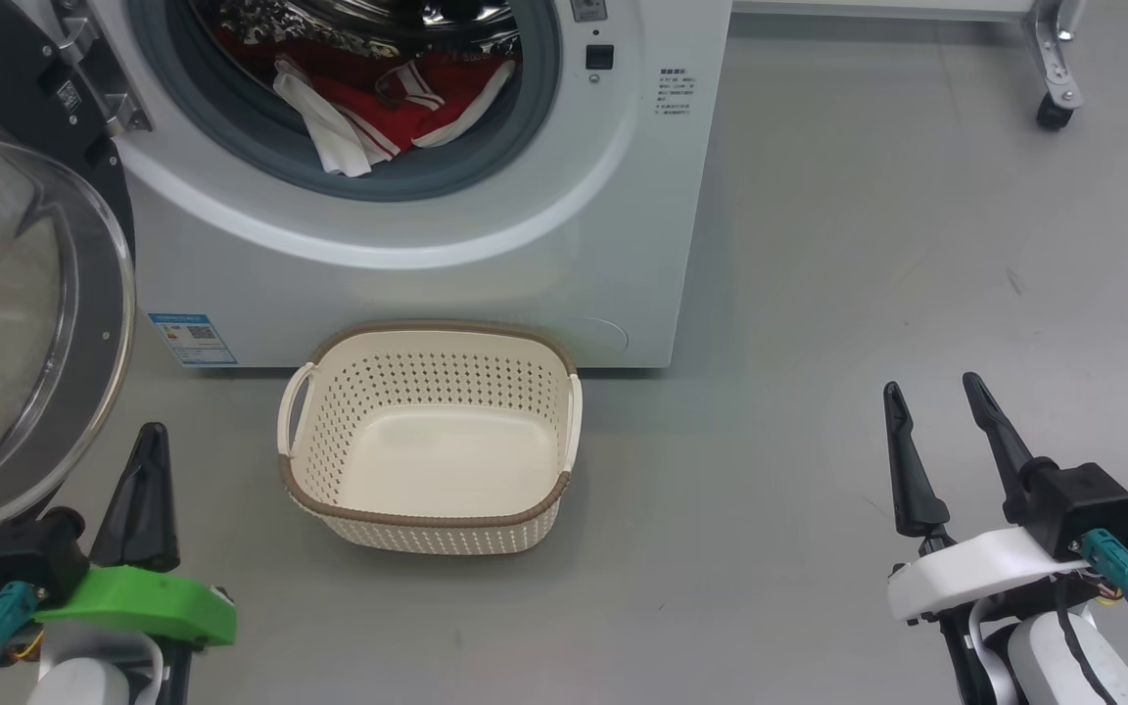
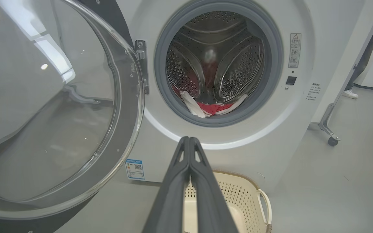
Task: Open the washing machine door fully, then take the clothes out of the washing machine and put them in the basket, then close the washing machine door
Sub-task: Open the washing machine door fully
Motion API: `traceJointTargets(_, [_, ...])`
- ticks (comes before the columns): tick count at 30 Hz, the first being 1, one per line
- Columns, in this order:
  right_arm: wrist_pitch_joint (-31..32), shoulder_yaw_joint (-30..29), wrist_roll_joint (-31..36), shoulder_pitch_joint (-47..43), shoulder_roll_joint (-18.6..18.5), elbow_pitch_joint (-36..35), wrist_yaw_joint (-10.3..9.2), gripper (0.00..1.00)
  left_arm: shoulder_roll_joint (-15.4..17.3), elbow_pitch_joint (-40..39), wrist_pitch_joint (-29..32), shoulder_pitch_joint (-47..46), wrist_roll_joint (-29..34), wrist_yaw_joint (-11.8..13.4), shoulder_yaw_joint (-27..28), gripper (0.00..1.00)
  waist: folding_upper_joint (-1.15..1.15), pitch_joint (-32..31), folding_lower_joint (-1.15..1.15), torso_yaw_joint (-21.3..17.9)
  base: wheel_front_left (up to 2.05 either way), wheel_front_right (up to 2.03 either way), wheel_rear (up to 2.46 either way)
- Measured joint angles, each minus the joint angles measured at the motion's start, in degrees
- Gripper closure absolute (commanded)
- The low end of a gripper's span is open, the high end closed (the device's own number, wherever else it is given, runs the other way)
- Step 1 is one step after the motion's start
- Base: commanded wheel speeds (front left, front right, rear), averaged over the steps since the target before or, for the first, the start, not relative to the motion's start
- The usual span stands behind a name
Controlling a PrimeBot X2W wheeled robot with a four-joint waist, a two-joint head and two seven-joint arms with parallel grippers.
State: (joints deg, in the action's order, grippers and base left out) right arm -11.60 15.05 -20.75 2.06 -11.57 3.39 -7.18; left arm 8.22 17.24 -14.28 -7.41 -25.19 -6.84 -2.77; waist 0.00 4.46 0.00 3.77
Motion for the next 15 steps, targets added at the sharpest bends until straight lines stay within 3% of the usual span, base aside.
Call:
traceJointTargets(2, [-0.2, -0.1, 0.0, -0.2, 0.0, -0.1, 0.00, 0.00, 0.0, -1.9, -0.1, 0.1, 1.2, 0.0, -0.7, 1.00, 0.00, -0.2, 0.00, -0.7, 0.00, 0.00, 0.00])
traceJointTargets(3, [-0.2, -0.2, 0.0, -0.3, 0.0, -0.2, 0.00, 0.00, -0.2, -2.7, -0.1, 0.2, 1.4, 0.0, -0.8, 0.84, 0.00, -0.2, 0.00, -1.0, 0.00, 0.00, 0.00])
traceJointTargets(4, [-0.3, -0.3, 0.0, -0.3, 0.0, -0.3, 0.00, 0.00, -0.4, -3.4, -0.1, 0.3, 1.6, 0.0, -0.8, 0.31, 0.00, -0.3, 0.00, -1.3, 0.00, 0.00, 0.00])
traceJointTargets(5, [-0.3, -0.4, 0.0, -0.3, 0.0, -0.3, 0.00, 0.00, -0.4, -3.9, -0.1, 0.5, 1.8, 0.0, -1.1, 0.00, 0.00, -0.3, 0.00, -1.5, 0.00, 0.00, 0.00])
traceJointTargets(15, [-0.8, -0.9, -0.2, -1.7, 0.2, -0.3, 0.00, 0.00, -1.6, -5.9, -0.1, 3.5, 2.7, 0.0, -2.8, 0.00, 0.00, -0.3, 0.00, -2.6, 0.00, 0.00, 0.00])
